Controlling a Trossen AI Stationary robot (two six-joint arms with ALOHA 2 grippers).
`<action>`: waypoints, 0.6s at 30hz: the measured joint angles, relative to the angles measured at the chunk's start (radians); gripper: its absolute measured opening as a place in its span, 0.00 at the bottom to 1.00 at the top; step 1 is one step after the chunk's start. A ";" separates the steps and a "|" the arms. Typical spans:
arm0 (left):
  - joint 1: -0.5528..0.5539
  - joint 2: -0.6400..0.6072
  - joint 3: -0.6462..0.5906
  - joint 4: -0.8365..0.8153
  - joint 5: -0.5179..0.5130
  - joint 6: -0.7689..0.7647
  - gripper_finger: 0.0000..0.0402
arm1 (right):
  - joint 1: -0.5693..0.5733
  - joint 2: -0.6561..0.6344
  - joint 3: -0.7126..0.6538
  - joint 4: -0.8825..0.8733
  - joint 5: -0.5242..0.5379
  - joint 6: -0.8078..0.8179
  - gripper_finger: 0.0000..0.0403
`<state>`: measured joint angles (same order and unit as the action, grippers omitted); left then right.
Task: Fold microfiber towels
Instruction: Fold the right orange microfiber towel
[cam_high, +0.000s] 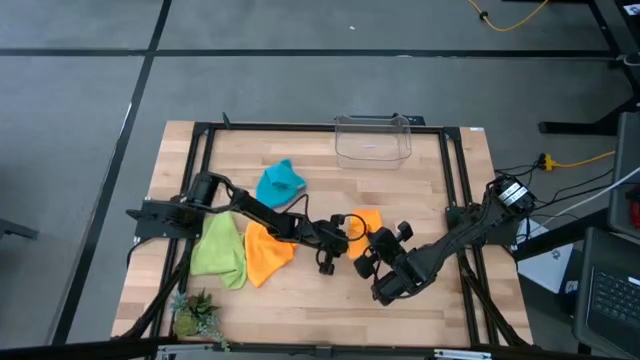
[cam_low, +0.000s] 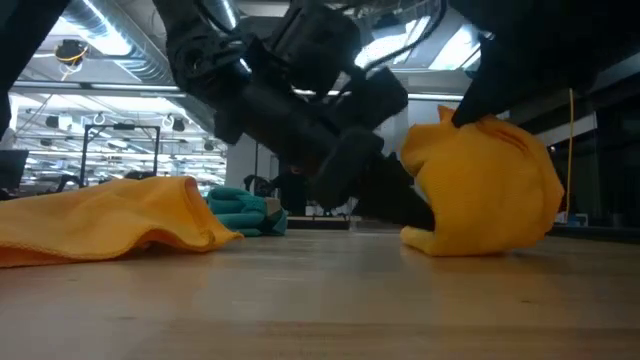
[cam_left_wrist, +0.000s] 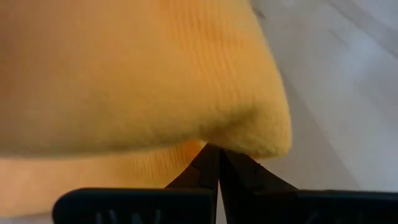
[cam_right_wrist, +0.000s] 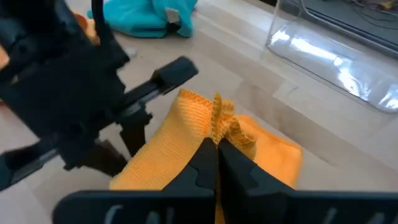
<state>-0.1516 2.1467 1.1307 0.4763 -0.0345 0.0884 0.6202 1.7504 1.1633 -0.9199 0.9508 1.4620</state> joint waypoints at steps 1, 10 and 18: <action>0.000 0.011 0.000 -0.001 0.000 -0.006 0.00 | -0.005 0.000 0.000 -0.004 0.000 0.000 0.00; 0.000 0.036 0.001 0.030 0.000 -0.028 0.01 | -0.074 0.000 0.000 -0.051 -0.008 0.000 0.00; -0.002 0.036 0.001 0.030 0.000 -0.037 0.01 | -0.137 0.000 -0.065 -0.059 -0.069 -0.001 0.00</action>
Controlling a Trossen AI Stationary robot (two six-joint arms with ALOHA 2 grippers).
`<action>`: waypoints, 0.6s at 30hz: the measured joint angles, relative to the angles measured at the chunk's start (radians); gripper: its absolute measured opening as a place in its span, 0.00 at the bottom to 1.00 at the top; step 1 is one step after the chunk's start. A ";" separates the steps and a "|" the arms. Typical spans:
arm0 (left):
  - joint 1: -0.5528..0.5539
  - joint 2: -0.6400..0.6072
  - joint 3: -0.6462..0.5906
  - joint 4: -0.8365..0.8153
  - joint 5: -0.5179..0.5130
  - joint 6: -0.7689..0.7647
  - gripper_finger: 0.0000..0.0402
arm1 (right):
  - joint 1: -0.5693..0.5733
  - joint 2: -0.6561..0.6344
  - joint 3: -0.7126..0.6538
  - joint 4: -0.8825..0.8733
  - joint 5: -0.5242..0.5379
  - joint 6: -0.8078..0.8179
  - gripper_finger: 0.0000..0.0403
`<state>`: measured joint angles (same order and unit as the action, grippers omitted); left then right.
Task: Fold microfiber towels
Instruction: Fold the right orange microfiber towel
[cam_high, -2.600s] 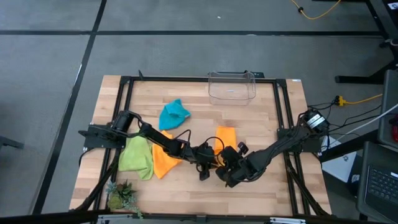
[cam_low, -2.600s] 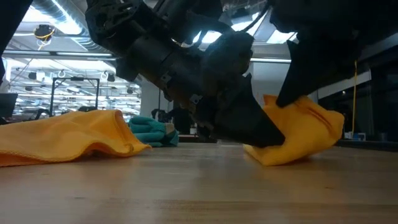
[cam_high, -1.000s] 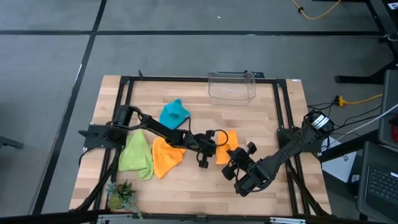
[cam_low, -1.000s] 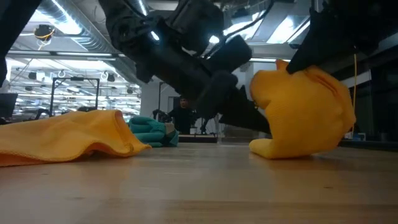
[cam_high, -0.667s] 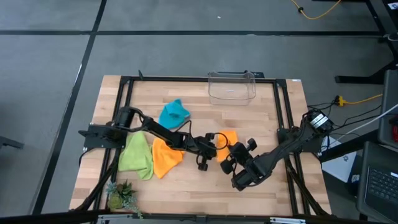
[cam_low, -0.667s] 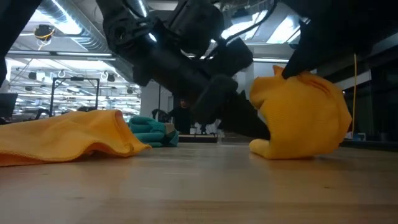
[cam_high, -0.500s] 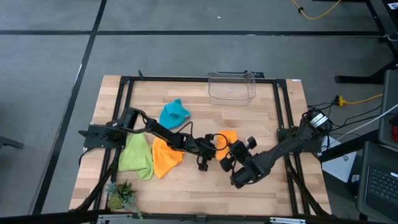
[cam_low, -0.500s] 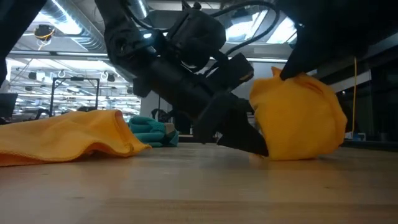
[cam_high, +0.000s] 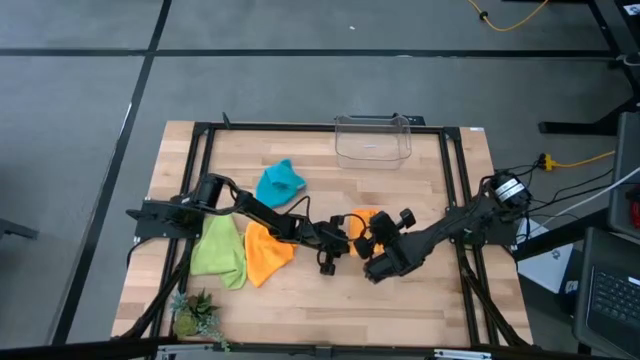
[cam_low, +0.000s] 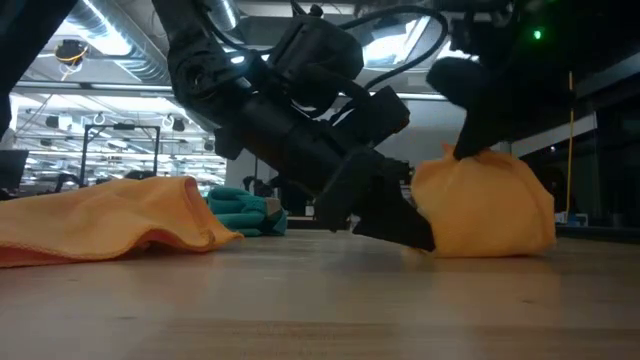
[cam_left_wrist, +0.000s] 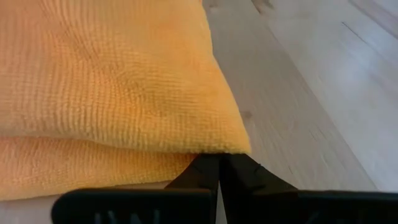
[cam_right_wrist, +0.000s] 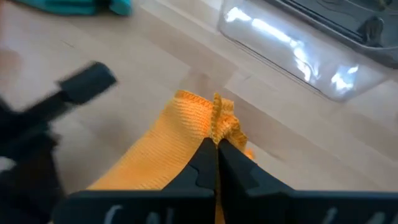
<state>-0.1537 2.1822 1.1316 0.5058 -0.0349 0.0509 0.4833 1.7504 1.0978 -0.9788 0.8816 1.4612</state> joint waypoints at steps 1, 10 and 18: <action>0.000 0.000 0.000 0.001 0.000 0.000 0.01 | -0.005 0.000 -0.011 0.004 0.000 0.000 0.00; 0.001 0.000 0.000 0.003 0.016 -0.026 0.01 | -0.053 0.000 -0.084 0.047 0.030 -0.006 0.00; -0.002 0.000 0.000 0.004 0.023 -0.049 0.01 | -0.073 0.000 -0.171 0.267 0.065 -0.135 0.01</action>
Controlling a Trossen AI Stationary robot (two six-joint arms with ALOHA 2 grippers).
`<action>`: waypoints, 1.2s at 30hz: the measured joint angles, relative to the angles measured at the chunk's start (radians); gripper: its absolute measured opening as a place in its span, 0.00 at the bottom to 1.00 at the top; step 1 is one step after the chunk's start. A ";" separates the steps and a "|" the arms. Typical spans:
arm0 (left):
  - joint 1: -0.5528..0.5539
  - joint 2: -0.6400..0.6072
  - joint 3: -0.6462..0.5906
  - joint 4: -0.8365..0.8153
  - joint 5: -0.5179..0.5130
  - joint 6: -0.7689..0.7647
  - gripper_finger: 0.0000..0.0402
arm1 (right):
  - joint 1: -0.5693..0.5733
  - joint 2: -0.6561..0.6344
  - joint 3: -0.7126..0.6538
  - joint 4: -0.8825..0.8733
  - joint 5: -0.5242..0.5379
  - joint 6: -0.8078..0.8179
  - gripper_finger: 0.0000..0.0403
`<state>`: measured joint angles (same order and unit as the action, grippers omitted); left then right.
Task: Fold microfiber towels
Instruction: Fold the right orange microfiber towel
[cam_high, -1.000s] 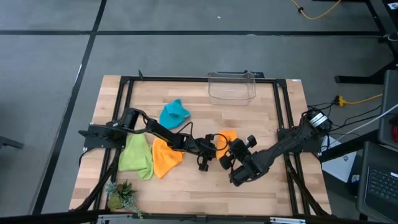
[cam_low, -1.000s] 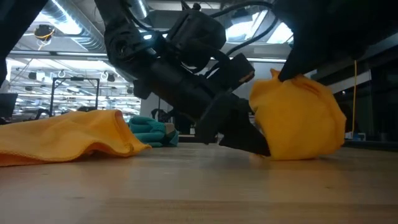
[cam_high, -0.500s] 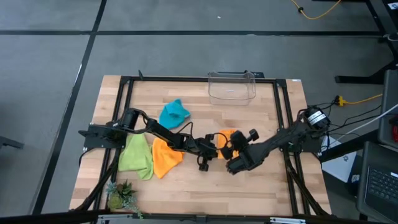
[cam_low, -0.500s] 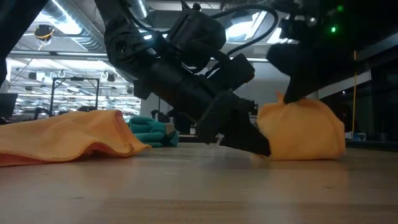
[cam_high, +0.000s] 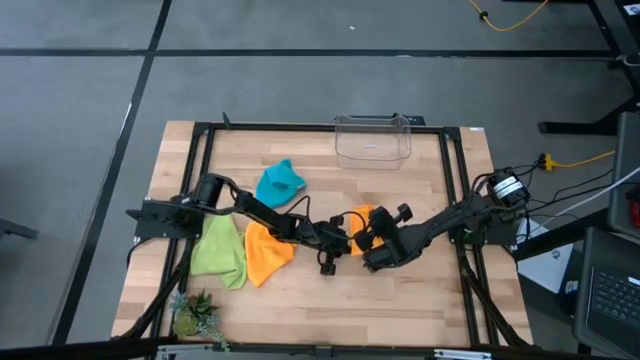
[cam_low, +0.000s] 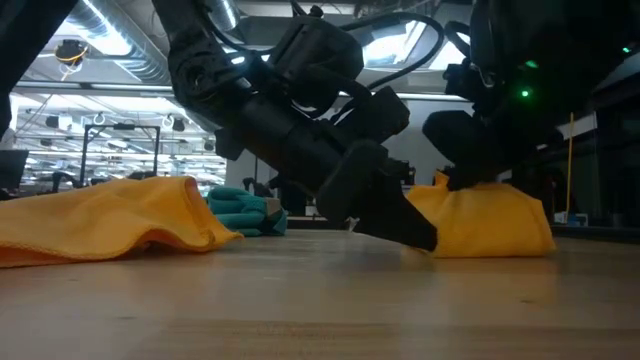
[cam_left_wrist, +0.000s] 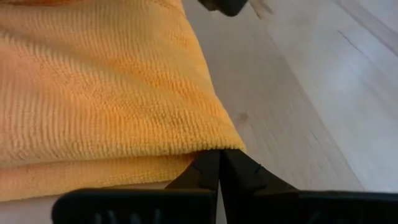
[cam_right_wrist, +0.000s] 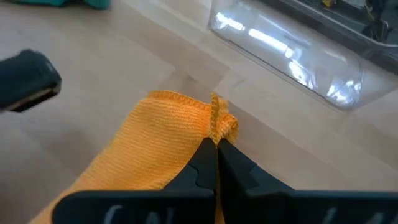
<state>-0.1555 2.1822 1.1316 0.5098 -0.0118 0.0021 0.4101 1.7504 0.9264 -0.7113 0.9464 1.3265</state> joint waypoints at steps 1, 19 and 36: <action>0.000 0.000 0.000 0.000 0.000 -0.001 0.02 | -0.003 0.000 0.000 -0.001 0.000 -0.001 0.01; -0.001 0.000 0.000 0.000 0.005 -0.028 0.02 | -0.040 0.000 0.076 -0.179 -0.051 -0.022 0.46; -0.001 0.000 -0.001 0.001 -0.004 -0.053 0.05 | 0.026 0.000 0.136 -0.090 -0.270 0.052 0.53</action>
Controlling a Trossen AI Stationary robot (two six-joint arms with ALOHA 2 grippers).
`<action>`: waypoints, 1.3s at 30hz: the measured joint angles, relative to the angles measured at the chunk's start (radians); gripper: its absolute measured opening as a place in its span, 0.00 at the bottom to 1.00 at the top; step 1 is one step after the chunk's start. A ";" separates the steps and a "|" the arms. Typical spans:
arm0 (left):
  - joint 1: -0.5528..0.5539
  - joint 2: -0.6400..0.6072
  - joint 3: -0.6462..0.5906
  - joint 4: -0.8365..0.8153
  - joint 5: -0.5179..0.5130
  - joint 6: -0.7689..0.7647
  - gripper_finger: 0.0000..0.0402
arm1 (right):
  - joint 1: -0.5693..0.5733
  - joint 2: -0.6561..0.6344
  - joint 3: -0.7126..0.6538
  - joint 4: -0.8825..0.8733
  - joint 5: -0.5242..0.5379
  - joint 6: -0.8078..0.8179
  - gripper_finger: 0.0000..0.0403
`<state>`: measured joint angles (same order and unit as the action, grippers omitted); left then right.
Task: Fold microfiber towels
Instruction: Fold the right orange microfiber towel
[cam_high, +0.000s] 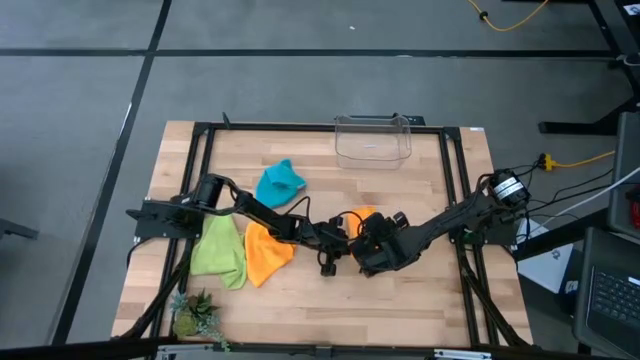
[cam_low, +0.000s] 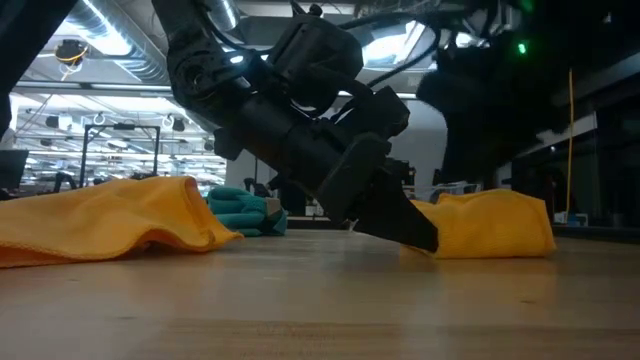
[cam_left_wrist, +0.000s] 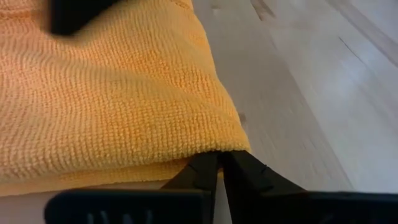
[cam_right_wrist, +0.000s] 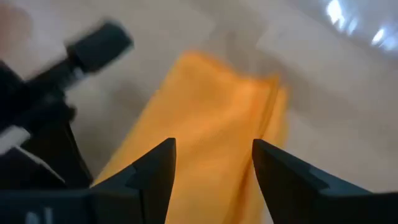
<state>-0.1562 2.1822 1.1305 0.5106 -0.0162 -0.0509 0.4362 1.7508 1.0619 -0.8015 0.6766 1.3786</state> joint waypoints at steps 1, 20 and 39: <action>0.000 0.000 0.000 0.000 0.000 0.000 0.04 | 0.000 0.000 -0.024 0.030 -0.014 0.002 0.53; 0.019 -0.148 -0.001 -0.207 -0.026 -0.108 0.11 | -0.006 -0.004 -0.290 0.325 -0.033 0.079 0.53; 0.118 -0.265 0.009 -0.254 0.089 -0.158 0.13 | 0.077 -0.157 0.036 -0.457 0.086 0.083 0.53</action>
<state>-0.0386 1.9175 1.1396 0.2565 0.0726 -0.2089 0.5130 1.5934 1.0984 -1.2583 0.7624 1.4617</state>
